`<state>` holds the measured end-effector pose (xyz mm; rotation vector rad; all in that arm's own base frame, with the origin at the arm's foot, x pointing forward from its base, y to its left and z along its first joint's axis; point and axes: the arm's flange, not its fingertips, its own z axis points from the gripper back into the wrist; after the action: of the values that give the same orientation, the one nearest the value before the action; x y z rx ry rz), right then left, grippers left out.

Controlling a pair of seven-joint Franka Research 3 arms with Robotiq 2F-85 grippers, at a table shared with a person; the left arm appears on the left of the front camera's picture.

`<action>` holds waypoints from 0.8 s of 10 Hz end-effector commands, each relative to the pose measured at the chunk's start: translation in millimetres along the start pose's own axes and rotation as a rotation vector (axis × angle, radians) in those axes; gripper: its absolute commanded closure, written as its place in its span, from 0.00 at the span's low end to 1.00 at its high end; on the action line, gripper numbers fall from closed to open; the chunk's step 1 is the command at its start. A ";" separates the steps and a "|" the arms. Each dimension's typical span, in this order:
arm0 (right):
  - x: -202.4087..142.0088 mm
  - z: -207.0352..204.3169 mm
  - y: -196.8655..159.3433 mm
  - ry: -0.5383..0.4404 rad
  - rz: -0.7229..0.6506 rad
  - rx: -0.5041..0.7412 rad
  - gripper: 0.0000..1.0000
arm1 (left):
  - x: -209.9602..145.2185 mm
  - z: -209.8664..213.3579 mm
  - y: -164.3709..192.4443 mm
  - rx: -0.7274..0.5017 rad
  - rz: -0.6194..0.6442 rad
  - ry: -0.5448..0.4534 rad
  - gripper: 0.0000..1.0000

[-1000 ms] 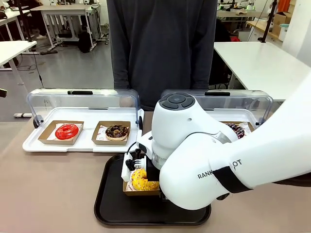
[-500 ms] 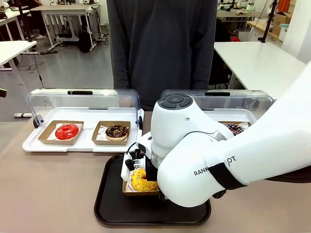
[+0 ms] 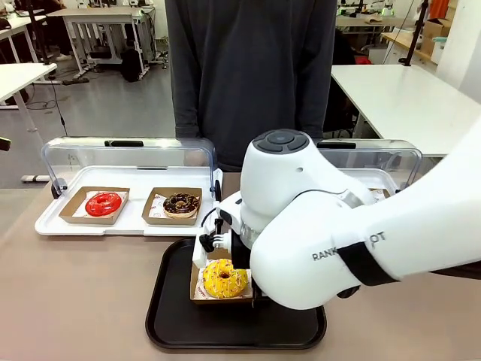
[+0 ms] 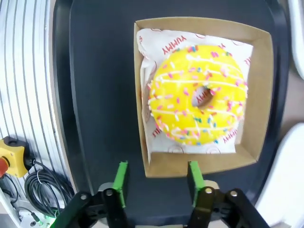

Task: Move the third donut from the left to the tray.
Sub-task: Pick up the Paper togo box containing the Donut indicated by the person and place it on the Handle tray.

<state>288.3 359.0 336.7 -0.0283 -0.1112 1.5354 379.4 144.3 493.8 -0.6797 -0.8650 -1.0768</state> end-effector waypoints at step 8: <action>-18.5 58.6 5.9 -0.011 -0.012 -0.055 0.00 | 0.8 0.6 -1.3 -0.003 -0.007 -0.008 0.00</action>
<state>276.0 335.2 394.4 -0.0466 -0.1461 1.5551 379.4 144.4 493.8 -0.6796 -0.8651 -1.0767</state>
